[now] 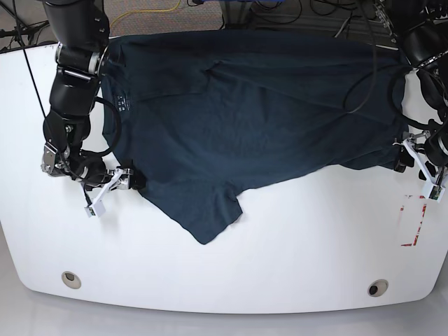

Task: Fold the T-shirt properly
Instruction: 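Move both grippers to the shirt's hem side and grasp it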

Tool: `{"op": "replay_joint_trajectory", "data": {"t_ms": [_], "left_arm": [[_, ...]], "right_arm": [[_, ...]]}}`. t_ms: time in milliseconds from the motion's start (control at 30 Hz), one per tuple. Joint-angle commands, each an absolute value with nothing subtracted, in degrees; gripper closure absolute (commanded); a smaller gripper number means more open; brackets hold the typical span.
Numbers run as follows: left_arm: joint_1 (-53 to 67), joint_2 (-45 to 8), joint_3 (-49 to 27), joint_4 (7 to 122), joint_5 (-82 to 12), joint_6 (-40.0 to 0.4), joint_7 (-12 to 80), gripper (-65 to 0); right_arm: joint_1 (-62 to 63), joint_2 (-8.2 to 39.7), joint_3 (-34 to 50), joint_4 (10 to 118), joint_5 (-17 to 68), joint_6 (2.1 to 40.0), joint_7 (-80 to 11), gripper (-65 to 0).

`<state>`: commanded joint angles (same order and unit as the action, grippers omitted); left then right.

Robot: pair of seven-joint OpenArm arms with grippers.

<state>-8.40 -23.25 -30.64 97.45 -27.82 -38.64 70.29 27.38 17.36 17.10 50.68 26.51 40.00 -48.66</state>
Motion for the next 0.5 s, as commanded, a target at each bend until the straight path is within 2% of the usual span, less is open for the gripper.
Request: {"op": "replay_joint_trajectory", "data": {"t_ms": [400,500], "left_arm": [[-8.48,-23.52,-30.73,93.58,-27.82,-38.64,70.29,-37.9],[-8.57,-23.6,-30.64,90.59,-27.82,-38.64,70.11,-38.1]], "right_arm": [[27.82,11.38,17.1,50.24,20.7,40.0,-48.4,-53.0],[28.44,10.51,17.19,50.24,19.38,40.0,-48.31,-50.3]]}}
